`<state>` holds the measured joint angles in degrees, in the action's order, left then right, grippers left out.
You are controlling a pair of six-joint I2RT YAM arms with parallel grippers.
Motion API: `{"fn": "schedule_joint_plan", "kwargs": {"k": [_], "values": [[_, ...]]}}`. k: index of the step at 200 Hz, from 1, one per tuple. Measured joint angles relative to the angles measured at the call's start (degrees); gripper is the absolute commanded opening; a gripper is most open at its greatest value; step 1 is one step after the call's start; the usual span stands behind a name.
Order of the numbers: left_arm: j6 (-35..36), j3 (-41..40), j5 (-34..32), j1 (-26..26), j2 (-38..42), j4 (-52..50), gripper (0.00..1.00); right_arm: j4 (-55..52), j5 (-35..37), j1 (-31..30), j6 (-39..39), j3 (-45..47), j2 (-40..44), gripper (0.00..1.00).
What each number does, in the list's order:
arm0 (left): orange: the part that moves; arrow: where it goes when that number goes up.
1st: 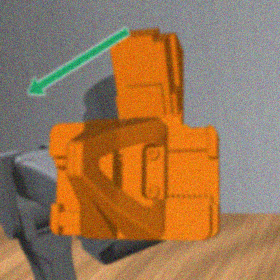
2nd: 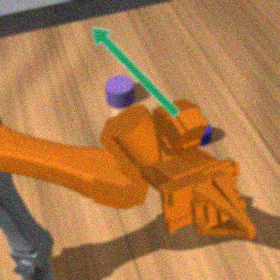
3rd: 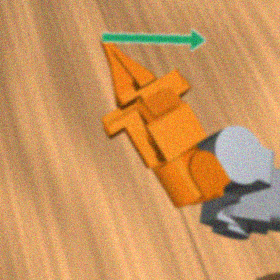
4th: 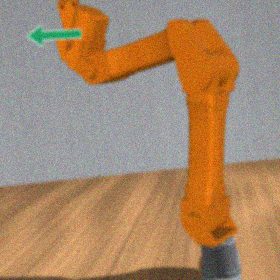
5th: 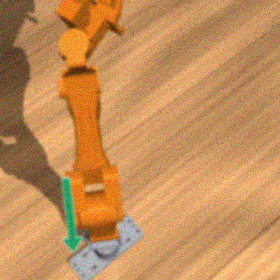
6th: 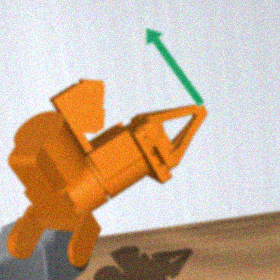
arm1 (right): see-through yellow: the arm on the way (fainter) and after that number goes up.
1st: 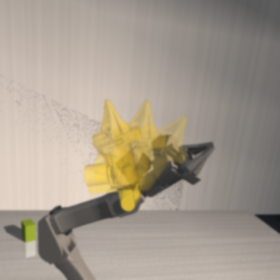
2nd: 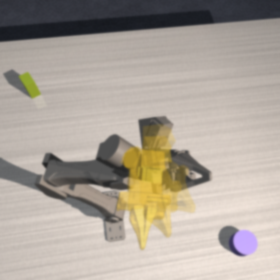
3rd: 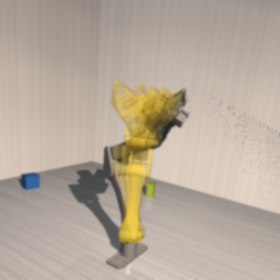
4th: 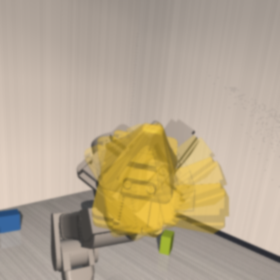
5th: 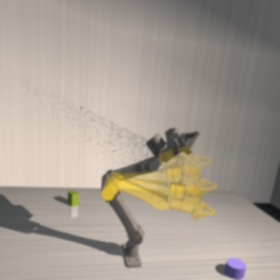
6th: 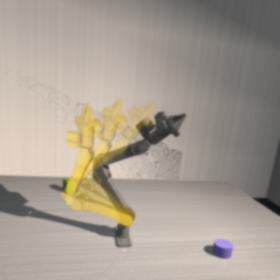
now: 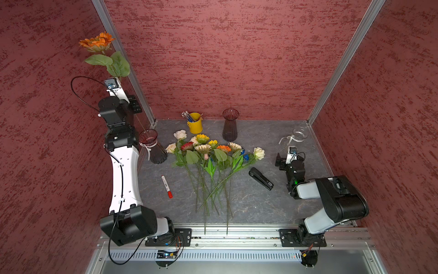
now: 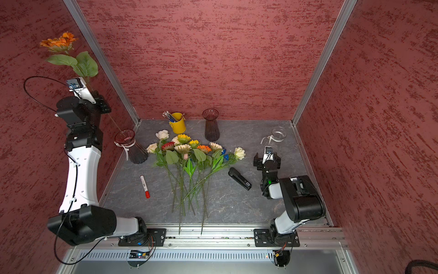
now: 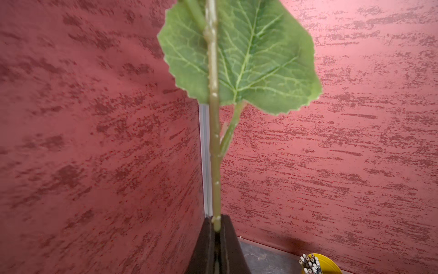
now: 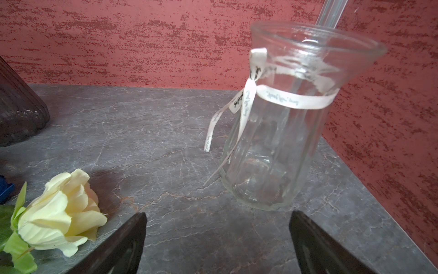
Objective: Arrange the flowers in different vases according to their variety
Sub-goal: Insert the flower into the vase.
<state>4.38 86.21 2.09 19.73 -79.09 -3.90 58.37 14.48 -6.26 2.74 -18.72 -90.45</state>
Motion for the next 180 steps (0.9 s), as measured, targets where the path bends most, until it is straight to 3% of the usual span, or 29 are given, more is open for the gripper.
{"fn": "schedule_joint_plan", "kwargs": {"k": [46,48,58,63,70,85,103,133,180], "values": [[-3.98,-8.81,5.81,3.39,-3.87,5.46,0.00,-0.02,-0.11,0.00,0.00,0.00,0.02,0.98],[-4.09,-9.27,6.01,3.48,-4.00,5.57,0.04,-0.02,-0.13,0.00,0.00,0.00,0.02,0.99],[-4.68,-11.23,6.75,3.76,-4.42,5.90,0.51,-0.02,-0.13,0.00,0.00,0.00,0.02,0.98],[-4.87,-12.17,7.15,3.76,-4.55,5.81,0.67,0.00,-0.13,0.02,0.00,0.00,0.02,0.98],[-5.22,-13.18,7.67,3.74,-4.59,5.33,0.79,0.00,-0.15,0.02,0.00,0.00,0.02,0.98],[-5.97,-13.88,8.85,3.69,-4.57,3.93,0.93,0.00,-0.13,0.02,0.02,0.00,0.11,0.98],[-6.56,-13.88,10.08,3.52,-3.63,2.01,1.00,-0.42,-0.13,0.02,0.00,0.00,1.05,0.98],[-6.99,-13.88,10.82,3.34,1.70,-3.54,1.00,-1.90,-0.15,0.00,0.07,0.24,4.74,0.98],[-7.28,-14.25,9.70,1.44,14.32,-13.07,1.00,-22.60,-3.23,-0.61,-1.70,-8.72,22.86,0.98]]}}
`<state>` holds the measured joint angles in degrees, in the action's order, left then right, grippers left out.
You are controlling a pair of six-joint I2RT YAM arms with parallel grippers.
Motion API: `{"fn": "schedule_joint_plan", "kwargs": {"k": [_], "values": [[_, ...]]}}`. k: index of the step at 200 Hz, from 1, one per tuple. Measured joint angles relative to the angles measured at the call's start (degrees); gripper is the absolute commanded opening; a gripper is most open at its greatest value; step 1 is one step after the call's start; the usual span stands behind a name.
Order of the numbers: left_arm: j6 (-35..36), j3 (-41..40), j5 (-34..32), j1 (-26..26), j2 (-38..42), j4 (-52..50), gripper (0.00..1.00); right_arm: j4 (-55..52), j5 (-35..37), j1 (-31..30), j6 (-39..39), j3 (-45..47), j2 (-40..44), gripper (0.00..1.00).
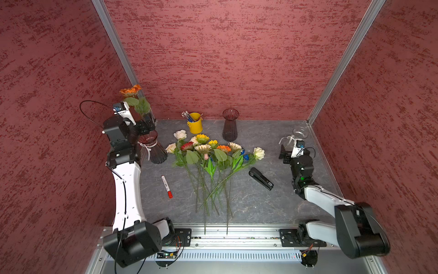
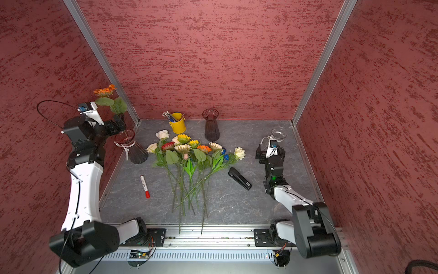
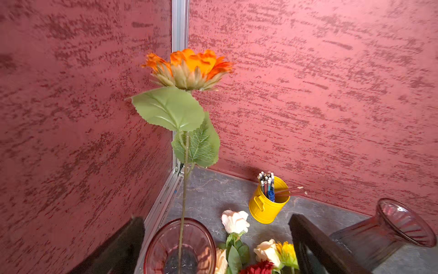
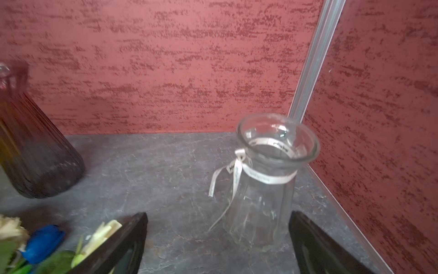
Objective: Arrange the flowers in different vases according to their variety
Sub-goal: Insert the flower into the vase, then pick up the flower at the center of the board.
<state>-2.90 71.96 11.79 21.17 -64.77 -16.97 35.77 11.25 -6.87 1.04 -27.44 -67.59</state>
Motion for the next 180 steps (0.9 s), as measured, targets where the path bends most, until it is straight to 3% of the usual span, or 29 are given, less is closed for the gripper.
{"fn": "schedule_joint_plan", "kwargs": {"k": [26,51,110,153,180], "values": [[-0.98,-1.64,-2.49,-4.26,5.57,-5.16,1.00,-16.00,-3.39,-3.15,-4.02,-12.90,3.45,0.98],[-2.38,-3.41,-5.64,-9.01,9.07,-10.97,1.00,-30.45,-5.55,-10.12,-9.01,-21.73,3.23,0.98],[-9.01,-11.61,-9.20,-21.09,14.99,-19.30,1.00,-51.21,-7.54,-30.10,-25.94,-21.90,3.08,0.98],[-15.80,-21.86,-9.51,-37.51,13.94,-20.15,0.99,-56.04,-7.15,-31.23,-30.88,-20.81,1.95,0.99],[-19.61,-25.22,-9.16,-44.48,11.47,-21.18,0.94,-58.25,-6.97,-31.21,-31.08,-22.03,-1.36,0.99]]}}
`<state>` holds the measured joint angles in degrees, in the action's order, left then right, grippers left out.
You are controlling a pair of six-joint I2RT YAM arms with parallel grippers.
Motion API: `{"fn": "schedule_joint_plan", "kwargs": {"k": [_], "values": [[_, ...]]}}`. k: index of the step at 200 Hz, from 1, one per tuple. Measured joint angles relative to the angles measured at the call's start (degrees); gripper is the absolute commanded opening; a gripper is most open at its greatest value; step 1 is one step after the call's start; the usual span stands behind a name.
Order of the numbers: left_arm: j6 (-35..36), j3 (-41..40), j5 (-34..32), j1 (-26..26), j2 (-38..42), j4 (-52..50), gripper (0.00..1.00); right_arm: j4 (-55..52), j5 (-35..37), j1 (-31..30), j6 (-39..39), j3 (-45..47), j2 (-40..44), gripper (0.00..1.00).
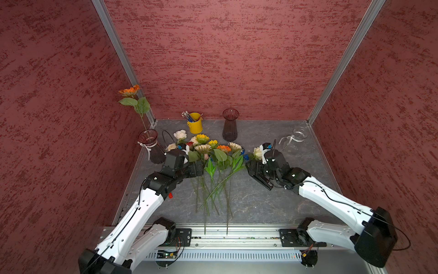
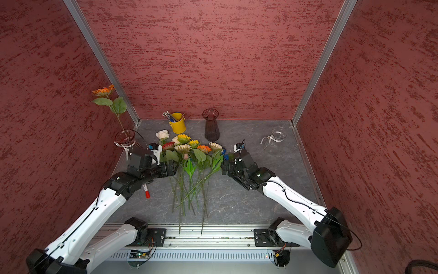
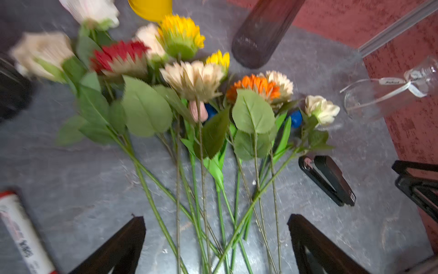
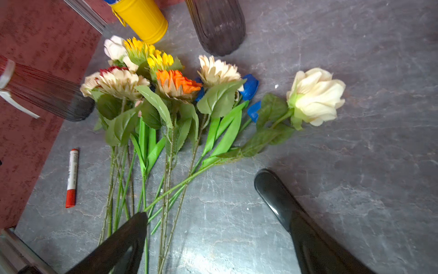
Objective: Arrange the flowers in different vases according to their variety
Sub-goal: Pick up the flower at the center of the board.
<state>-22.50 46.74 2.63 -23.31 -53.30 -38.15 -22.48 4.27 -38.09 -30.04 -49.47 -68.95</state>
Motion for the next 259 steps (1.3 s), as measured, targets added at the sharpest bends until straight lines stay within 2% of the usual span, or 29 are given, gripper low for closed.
{"fn": "schedule_joint_plan", "kwargs": {"k": [35,71,107,142,155,175,208,238,259], "values": [[-3.69,-0.15,0.31,-4.22,-4.17,-0.96,0.78,-0.55,-0.09,0.66,-0.17,-1.20,-3.04,0.98],[-5.57,-1.70,0.17,-4.35,-8.24,-1.49,0.74,-0.46,-0.48,1.03,-0.44,-1.64,-4.61,0.98],[-6.64,-3.26,0.07,-4.35,-13.92,0.00,0.65,-0.28,-1.09,1.55,-0.59,-1.64,-4.92,0.98],[-7.39,-4.57,0.31,-4.35,-20.59,4.24,0.48,-0.17,-1.40,2.19,-0.57,-1.64,-4.98,0.99],[-7.37,-4.57,0.28,-4.35,-22.75,5.97,0.46,-0.15,-1.53,2.45,-0.59,-1.64,-4.98,0.98],[-7.39,-4.55,0.28,-4.35,-25.53,8.46,0.31,-0.13,-1.64,2.91,-0.57,-1.64,-4.98,0.99],[-6.25,-3.74,0.20,-4.04,-27.93,9.51,0.00,-0.13,-1.64,3.13,-0.07,-1.64,-4.94,0.98],[-5.07,-0.81,-0.17,-3.34,-26.97,7.58,0.00,-0.11,-1.57,3.19,0.50,-1.64,-4.37,0.98],[-4.70,3.15,-1.60,-3.26,-23.56,3.34,0.00,-0.07,-1.57,3.28,0.70,-1.64,-4.24,0.99]]}}
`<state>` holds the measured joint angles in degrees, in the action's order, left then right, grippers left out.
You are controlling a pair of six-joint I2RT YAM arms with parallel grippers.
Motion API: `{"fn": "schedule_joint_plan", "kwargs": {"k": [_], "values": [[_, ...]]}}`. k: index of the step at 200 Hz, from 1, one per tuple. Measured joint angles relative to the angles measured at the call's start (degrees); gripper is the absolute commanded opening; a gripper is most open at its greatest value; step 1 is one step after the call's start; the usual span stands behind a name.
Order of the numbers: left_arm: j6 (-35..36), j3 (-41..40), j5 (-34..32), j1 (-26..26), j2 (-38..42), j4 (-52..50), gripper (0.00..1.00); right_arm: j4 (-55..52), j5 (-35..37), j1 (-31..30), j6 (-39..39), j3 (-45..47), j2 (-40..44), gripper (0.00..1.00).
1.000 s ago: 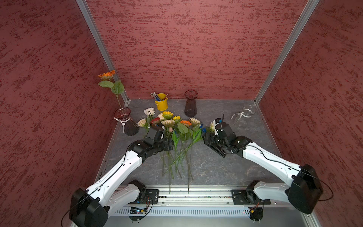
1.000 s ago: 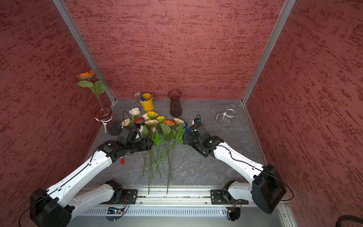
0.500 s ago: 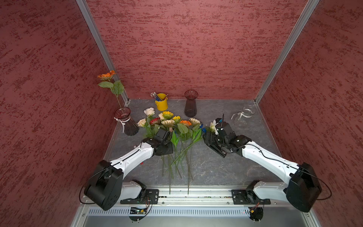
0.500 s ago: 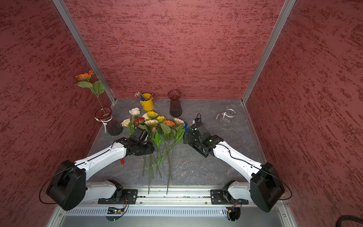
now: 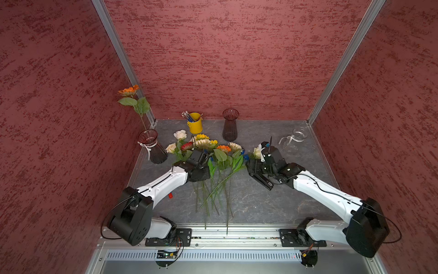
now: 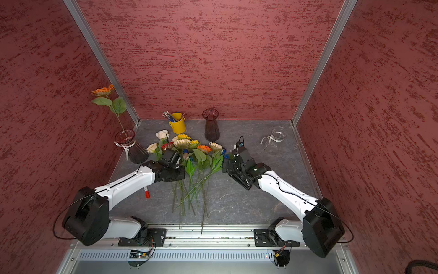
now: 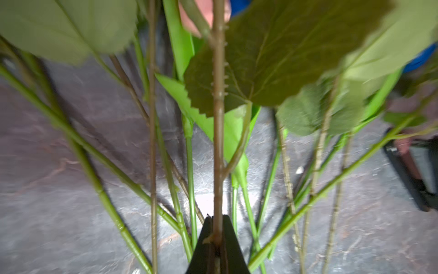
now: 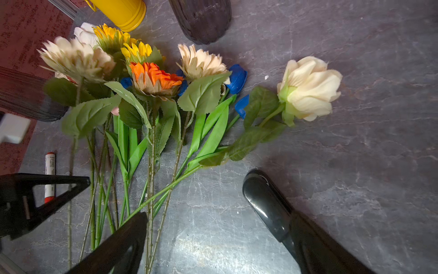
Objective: Arrange the flowers in different vases according to their variety
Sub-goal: Pick up the flower at the center of the board.
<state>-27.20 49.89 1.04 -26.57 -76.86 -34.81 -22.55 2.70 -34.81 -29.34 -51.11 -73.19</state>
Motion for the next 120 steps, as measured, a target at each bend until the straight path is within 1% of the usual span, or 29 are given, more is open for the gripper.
{"fn": "schedule_joint_plan", "kwargs": {"k": [16,31,56,73,91,105,120], "values": [[1.11,4.70,-1.66,0.00,3.67,-3.89,0.00,0.15,-0.07,0.04,0.07,0.00,0.00,0.99],[3.08,11.15,-3.87,0.17,6.54,-7.82,0.00,0.66,-0.33,0.07,0.22,0.00,-0.17,0.98],[8.46,23.12,-8.04,2.64,7.69,-12.09,0.00,2.14,-1.29,0.20,0.46,-0.17,-2.05,0.99],[13.31,30.05,-10.91,6.51,7.54,-13.03,0.00,2.62,-2.32,0.26,0.79,-1.03,-4.35,0.98],[18.86,36.76,-13.11,12.83,6.69,-12.96,0.00,3.15,-3.39,0.31,1.09,-2.32,-6.38,0.99],[23.32,41.81,-14.12,17.53,5.51,-11.30,0.00,3.72,-4.04,0.33,1.20,-3.37,-7.39,0.98],[27.87,47.21,-14.86,20.76,3.65,-9.05,0.00,4.68,-4.90,0.50,1.27,-4.28,-8.07,0.98]]}}
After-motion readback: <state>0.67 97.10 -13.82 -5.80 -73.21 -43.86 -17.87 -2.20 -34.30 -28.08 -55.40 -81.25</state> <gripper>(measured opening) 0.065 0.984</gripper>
